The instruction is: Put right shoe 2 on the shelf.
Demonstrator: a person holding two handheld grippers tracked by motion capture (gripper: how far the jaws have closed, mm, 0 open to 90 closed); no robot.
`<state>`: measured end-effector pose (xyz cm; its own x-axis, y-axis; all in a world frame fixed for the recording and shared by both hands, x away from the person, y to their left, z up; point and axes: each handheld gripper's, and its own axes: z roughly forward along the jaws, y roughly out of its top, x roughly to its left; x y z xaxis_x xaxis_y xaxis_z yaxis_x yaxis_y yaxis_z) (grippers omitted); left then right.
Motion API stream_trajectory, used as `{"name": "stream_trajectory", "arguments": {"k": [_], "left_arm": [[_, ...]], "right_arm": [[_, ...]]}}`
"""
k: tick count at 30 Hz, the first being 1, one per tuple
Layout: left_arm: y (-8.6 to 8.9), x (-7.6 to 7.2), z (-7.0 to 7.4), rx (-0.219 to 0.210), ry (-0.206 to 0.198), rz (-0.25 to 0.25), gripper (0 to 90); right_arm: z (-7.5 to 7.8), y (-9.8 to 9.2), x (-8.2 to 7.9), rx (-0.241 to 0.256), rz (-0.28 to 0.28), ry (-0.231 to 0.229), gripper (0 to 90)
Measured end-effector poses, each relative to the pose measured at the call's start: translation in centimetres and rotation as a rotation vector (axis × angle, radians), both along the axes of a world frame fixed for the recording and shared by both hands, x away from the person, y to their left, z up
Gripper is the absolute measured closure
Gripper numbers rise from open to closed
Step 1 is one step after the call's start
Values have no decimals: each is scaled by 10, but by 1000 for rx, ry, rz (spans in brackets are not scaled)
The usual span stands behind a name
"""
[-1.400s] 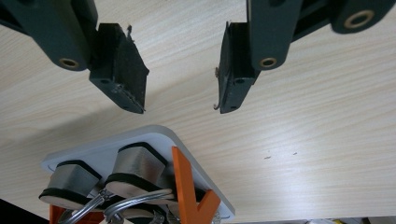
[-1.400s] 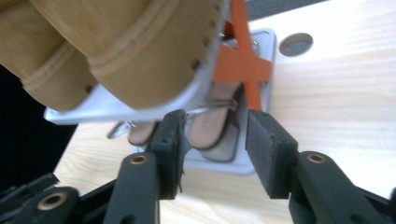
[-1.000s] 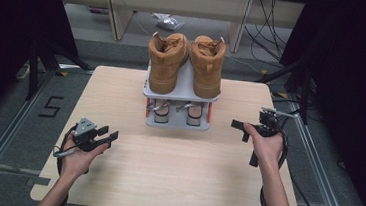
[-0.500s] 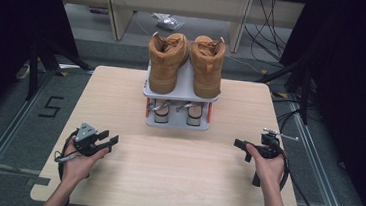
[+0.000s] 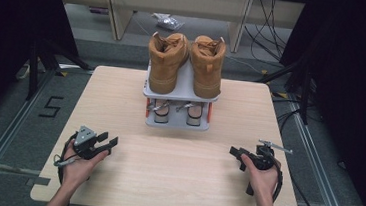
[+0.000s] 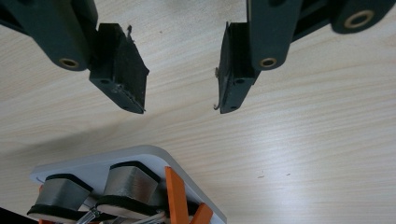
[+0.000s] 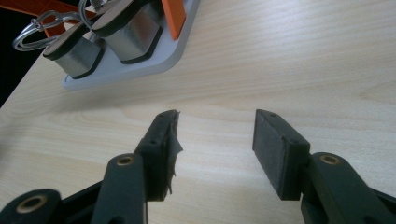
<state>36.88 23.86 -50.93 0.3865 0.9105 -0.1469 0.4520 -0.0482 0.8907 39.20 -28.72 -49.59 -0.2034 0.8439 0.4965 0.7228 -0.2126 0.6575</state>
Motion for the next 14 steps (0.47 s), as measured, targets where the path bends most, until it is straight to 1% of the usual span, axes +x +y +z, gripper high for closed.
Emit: {"name": "stream_trajectory", "arguments": {"k": [1, 2, 3, 4, 5, 6, 7, 8, 9, 10, 12, 13, 14], "left_arm": [[0, 0, 0, 0, -1, -1, 514], [0, 0, 0, -1, -1, -2, 514], [-1, -1, 0, 0, -1, 0, 514], [-1, -1, 1, 7, 3, 2, 513], [-1, -1, 0, 6, 1, -1, 513], [-1, -2, 0, 5, 2, -2, 512], [-1, -2, 0, 8, 3, -4, 512], [-1, -2, 0, 7, 2, -6, 512], [-2, -2, -1, 4, 4, -7, 511], [-2, -2, -1, 5, 4, -8, 510], [-1, -2, -1, 4, 4, -6, 509], [-1, -2, -1, 3, 3, -7, 509], [0, -2, 0, 10, 2, -7, 508]], "right_arm": [[0, 1, 0, 1, -6, -11, 509], [0, -1, -1, -11, 5, -13, 507], [0, 0, -2, 3, -3, 1, 505], [-1, -1, -2, 0, 2, -10, 503], [-3, -1, -2, -9, -8, -17, 499], [-2, -1, -3, 1, -6, -8, 495], [-4, -3, -3, -32, 2, -29, 489], [-5, -2, -4, -13, -12, -18, 484], [-6, -3, -4, -14, -1, -28, 476], [-6, -1, -4, 2, -9, 1, 471], [-8, -1, -4, -5, -6, -7, 466], [-8, 0, -5, 8, -5, -6, 463], [-8, 0, -4, 6, -7, -10, 461]]}}
